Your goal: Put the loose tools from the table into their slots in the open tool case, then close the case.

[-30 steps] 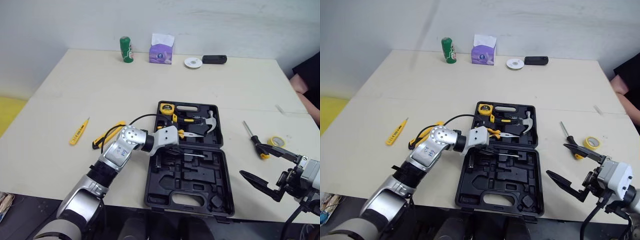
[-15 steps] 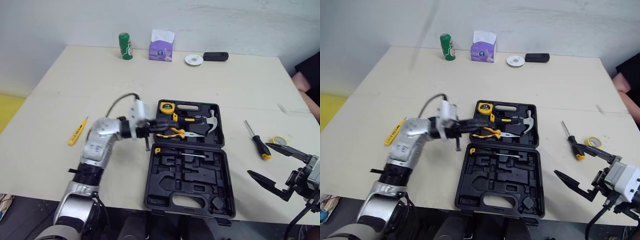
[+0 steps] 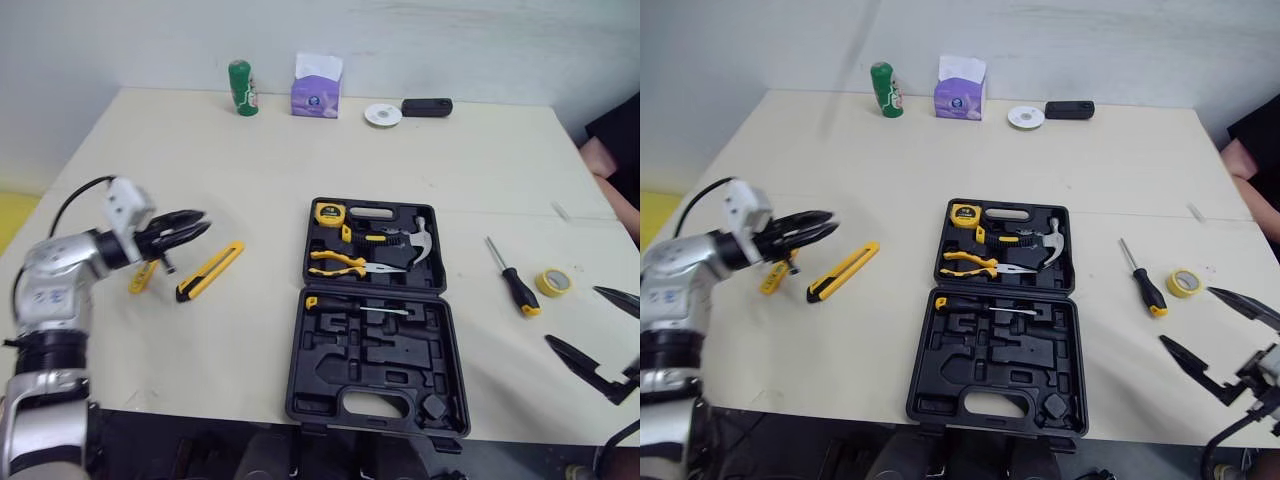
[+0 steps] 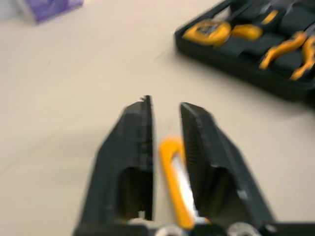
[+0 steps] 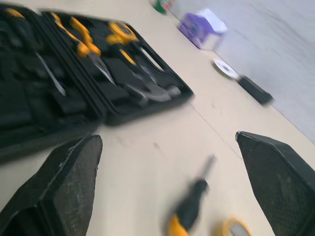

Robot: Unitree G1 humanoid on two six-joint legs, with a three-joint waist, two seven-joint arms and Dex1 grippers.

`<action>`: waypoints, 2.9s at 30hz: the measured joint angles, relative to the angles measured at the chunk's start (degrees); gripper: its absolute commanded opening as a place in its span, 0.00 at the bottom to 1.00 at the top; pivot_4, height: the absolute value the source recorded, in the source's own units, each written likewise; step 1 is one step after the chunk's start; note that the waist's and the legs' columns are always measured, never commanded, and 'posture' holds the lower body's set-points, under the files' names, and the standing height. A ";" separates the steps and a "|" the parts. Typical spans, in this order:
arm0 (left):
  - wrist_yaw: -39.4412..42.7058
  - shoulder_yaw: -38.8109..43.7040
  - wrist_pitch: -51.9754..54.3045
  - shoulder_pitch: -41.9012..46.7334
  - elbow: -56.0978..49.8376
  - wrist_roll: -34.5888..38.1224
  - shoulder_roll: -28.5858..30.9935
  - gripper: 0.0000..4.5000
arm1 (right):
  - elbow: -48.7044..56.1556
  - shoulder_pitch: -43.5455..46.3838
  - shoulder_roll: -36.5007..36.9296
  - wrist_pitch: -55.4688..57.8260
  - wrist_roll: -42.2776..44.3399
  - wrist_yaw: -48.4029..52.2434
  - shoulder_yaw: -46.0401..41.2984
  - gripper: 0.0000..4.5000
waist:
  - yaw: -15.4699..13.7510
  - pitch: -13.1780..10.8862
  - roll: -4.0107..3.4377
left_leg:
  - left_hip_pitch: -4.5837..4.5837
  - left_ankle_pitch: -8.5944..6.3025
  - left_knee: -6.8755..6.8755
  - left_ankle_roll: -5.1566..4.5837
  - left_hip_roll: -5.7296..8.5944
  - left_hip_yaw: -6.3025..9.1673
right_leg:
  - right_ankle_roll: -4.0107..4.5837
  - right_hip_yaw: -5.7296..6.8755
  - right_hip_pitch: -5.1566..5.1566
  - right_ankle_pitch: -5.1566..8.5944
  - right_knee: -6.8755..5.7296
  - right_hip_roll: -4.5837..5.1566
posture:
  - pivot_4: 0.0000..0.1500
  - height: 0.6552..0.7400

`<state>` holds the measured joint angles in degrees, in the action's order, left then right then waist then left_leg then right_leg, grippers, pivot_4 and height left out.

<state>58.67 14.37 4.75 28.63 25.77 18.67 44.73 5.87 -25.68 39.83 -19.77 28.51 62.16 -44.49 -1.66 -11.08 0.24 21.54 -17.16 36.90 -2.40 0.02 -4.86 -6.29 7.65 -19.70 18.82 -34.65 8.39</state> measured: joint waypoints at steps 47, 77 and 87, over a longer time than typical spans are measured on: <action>-17.07 15.32 -7.64 -25.71 -8.28 1.89 2.67 0.99 | -15.08 -4.68 -0.80 5.05 -3.30 -16.80 0.26 1.00 | 1.69 -0.33 0.04 | -0.27 -0.04 -0.73 0.60 -0.10 -0.98 | 0.19 -1.01 -0.89 0.12 -0.38 0.13 | 1.00 1.00; 3.98 -18.29 18.47 -9.97 -50.04 17.54 -3.43 0.99 | 16.26 18.06 5.23 65.41 4.68 -36.30 19.56 1.00 | 0.27 -0.39 0.09 | 0.03 0.49 -0.46 0.24 -0.15 -1.01 | 0.16 -1.00 -0.99 0.09 -0.48 -0.24 | 1.00 1.00; 4.68 -19.39 18.62 -9.10 -50.36 17.22 -3.94 0.99 | 10.36 26.58 8.12 72.83 4.07 -35.27 21.50 1.00 | 0.29 -0.39 0.09 | 0.04 0.49 -0.41 0.20 -0.15 -0.97 | 0.15 -1.01 -0.98 0.08 -0.51 -0.21 | 1.00 1.00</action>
<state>63.35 -5.02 23.37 19.53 -24.59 35.89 40.79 16.23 0.90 47.95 53.06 32.57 26.89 -22.99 -1.37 -11.47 0.33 21.58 -16.66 36.48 -2.19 -0.14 -5.83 -6.14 6.64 -20.69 18.89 -35.17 8.19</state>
